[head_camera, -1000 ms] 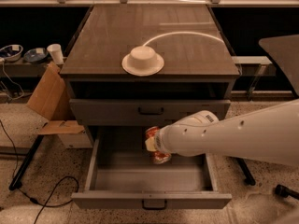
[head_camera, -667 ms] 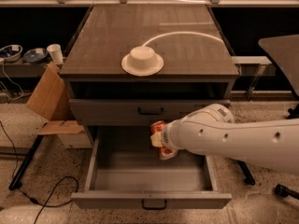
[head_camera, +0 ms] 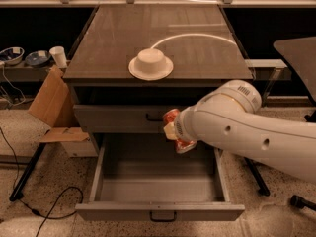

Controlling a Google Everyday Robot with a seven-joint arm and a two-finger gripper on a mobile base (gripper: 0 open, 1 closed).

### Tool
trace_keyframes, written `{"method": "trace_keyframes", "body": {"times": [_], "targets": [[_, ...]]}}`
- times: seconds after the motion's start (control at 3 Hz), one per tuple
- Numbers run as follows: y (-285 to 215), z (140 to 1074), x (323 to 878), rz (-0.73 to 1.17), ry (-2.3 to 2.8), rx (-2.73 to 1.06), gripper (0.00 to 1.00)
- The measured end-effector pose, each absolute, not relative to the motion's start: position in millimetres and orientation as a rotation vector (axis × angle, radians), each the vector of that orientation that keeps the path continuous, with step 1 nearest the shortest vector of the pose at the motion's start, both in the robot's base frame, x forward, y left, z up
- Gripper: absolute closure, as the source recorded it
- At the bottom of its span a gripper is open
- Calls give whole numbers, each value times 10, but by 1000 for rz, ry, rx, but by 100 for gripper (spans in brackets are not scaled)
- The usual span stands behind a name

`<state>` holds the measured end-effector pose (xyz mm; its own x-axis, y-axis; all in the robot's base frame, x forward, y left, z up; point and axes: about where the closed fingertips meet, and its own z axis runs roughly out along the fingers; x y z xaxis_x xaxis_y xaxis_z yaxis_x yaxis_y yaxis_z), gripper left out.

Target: Pick coke can from middle drawer and place on counter

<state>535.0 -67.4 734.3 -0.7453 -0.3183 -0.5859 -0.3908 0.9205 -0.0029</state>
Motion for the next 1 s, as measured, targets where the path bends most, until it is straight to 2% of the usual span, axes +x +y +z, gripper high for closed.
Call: {"method": "trace_keyframes", "body": {"times": [1.0], "targets": [[-784,8458,6165,-259,2438,-648,100]]}}
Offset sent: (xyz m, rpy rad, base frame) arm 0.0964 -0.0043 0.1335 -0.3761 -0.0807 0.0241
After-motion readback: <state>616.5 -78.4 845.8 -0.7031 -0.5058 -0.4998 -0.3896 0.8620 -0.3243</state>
